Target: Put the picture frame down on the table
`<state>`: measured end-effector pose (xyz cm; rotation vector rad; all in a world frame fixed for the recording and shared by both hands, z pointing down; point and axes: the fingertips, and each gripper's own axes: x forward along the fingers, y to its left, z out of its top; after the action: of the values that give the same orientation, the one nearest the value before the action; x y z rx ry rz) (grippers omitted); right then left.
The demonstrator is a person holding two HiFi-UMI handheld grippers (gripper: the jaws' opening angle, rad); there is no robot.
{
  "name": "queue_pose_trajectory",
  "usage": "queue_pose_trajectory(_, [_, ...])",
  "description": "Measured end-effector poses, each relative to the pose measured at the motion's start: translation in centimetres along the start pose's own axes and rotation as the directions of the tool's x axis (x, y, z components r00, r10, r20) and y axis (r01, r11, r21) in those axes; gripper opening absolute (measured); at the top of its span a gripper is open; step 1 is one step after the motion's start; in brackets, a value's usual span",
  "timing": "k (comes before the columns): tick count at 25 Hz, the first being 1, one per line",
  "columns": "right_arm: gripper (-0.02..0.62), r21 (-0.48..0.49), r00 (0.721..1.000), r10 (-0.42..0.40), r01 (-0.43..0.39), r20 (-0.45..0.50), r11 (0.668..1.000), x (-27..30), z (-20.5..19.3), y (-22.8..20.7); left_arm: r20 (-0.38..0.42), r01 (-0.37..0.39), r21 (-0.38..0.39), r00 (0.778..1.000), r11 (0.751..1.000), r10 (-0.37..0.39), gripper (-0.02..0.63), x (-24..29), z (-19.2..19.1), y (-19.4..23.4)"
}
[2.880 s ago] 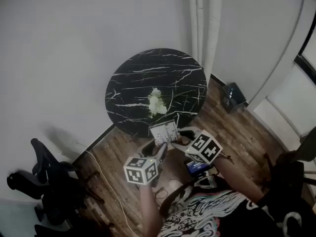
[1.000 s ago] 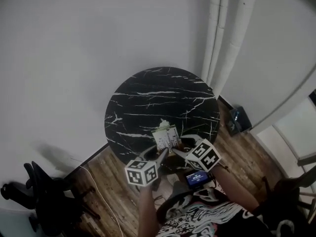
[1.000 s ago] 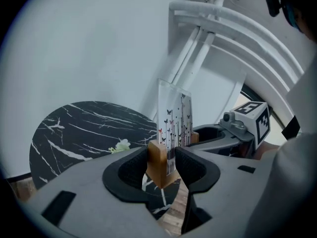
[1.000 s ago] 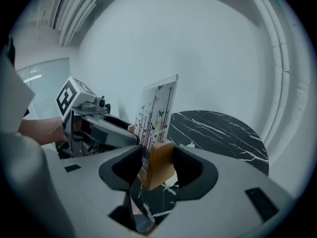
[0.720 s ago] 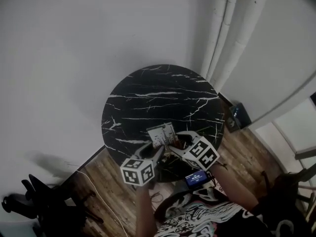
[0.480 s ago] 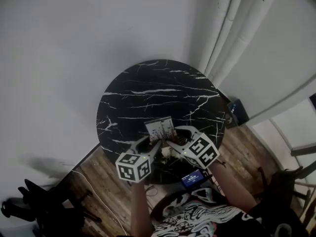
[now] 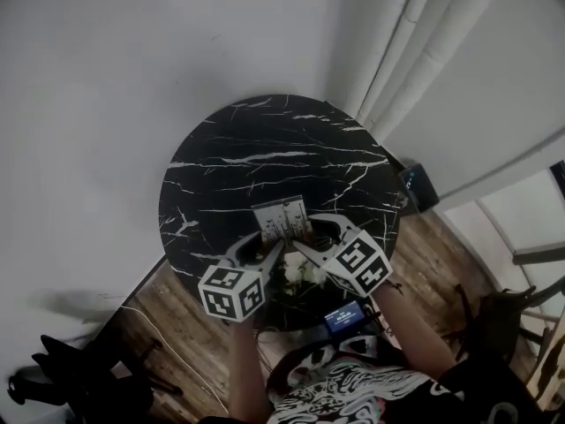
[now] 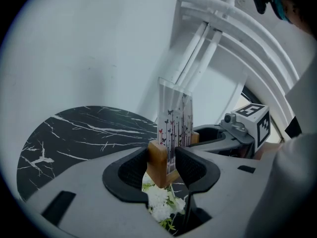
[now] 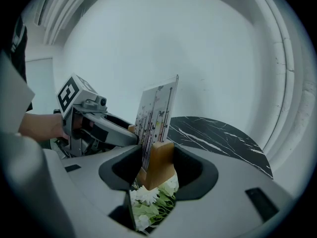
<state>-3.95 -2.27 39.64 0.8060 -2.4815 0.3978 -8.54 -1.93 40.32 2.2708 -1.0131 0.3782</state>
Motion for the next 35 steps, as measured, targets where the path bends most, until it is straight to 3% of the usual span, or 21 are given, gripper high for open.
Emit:
queue_pose_trajectory(13, [0.193,0.002,0.998,0.054,-0.054,-0.015,0.999,3.7,0.1,-2.2,0.0,-0.046,-0.037,0.999,0.998,0.046,0.177,2.0,0.4,3.5])
queue_pose_trajectory(18, [0.193,-0.016,0.997,0.071,-0.071,-0.036,0.997,5.4,-0.4,-4.1,-0.021,-0.063,-0.017,0.998,0.998,0.063,0.176,4.0,0.6,5.0])
queue_pose_trajectory(35, [0.193,-0.022,0.979,0.172,-0.175,-0.106,0.984,12.3,-5.2,-7.8,-0.11,-0.153,-0.026,0.983,0.988,0.15,0.176,9.6,-3.1,10.6])
